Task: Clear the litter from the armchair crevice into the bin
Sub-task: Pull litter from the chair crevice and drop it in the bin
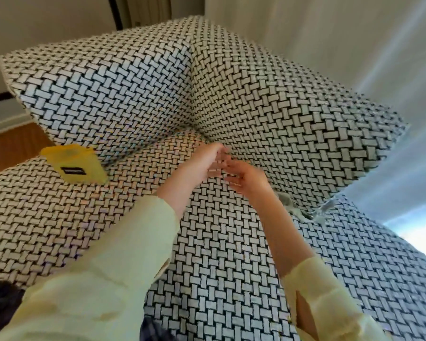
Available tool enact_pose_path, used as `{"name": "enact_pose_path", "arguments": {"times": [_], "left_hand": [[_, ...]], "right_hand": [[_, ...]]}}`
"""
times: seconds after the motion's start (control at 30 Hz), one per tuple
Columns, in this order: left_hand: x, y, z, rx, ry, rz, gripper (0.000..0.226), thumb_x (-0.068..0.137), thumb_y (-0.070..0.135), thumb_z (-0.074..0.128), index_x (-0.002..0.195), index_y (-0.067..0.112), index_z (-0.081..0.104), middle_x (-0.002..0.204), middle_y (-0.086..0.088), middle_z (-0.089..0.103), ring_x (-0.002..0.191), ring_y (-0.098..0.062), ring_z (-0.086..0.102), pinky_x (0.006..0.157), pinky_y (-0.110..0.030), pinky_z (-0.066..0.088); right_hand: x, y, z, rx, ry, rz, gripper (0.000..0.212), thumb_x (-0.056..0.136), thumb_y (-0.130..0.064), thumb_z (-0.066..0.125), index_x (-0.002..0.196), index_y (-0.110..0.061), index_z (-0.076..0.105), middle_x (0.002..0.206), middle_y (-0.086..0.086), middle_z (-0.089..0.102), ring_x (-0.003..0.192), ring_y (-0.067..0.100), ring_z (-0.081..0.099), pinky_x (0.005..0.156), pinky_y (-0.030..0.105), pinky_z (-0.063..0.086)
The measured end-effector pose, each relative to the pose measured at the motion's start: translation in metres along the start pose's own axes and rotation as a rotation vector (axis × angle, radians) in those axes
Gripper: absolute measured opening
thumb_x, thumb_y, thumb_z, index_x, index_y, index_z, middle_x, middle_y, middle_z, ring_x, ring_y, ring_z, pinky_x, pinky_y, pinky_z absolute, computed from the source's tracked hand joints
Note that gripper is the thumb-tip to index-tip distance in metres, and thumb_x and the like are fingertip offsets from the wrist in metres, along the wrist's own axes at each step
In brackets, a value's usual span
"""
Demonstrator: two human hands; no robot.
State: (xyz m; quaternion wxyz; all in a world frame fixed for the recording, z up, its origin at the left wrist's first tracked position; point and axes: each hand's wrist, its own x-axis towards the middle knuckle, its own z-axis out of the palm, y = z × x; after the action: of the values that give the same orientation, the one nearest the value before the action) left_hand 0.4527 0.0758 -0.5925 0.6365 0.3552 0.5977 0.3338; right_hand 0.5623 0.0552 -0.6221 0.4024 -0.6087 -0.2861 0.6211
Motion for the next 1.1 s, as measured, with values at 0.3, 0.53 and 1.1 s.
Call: {"name": "enact_pose_path", "arguments": {"times": [0.3,0.53,1.1], "left_hand": [[0.041,-0.044,0.077,0.814,-0.201,0.245,0.034,0.086,-0.001,0.054,0.113,0.016,0.065,0.124,-0.002,0.059,0.114,-0.021,0.055,0.091,-0.024,0.043],[0.053,-0.078,0.093,0.886,-0.229,0.354,0.027,0.081,0.006,0.066,0.106,0.017,0.063,0.112,-0.002,0.065,0.104,-0.019,0.059,0.087,-0.025,0.047],[0.058,-0.078,0.098,0.571,-0.071,0.302,0.018,0.089,0.0,0.05,0.088,0.015,0.057,0.078,0.009,0.054,0.069,-0.004,0.051,0.052,-0.001,0.04]], "right_hand": [[0.001,0.074,-0.077,-1.218,0.571,-0.591,0.031,0.075,0.005,0.067,0.105,-0.002,0.066,0.111,0.018,0.064,0.096,0.033,0.063,0.079,0.04,0.054],[0.009,0.107,-0.089,-1.153,0.749,-0.715,0.031,0.079,-0.011,0.07,0.108,-0.003,0.062,0.109,0.012,0.063,0.094,0.028,0.06,0.078,0.037,0.053],[0.015,0.097,-0.079,-0.892,0.726,-0.477,0.037,0.084,-0.004,0.061,0.121,0.0,0.055,0.114,0.018,0.055,0.101,0.033,0.05,0.089,0.041,0.041]]}}
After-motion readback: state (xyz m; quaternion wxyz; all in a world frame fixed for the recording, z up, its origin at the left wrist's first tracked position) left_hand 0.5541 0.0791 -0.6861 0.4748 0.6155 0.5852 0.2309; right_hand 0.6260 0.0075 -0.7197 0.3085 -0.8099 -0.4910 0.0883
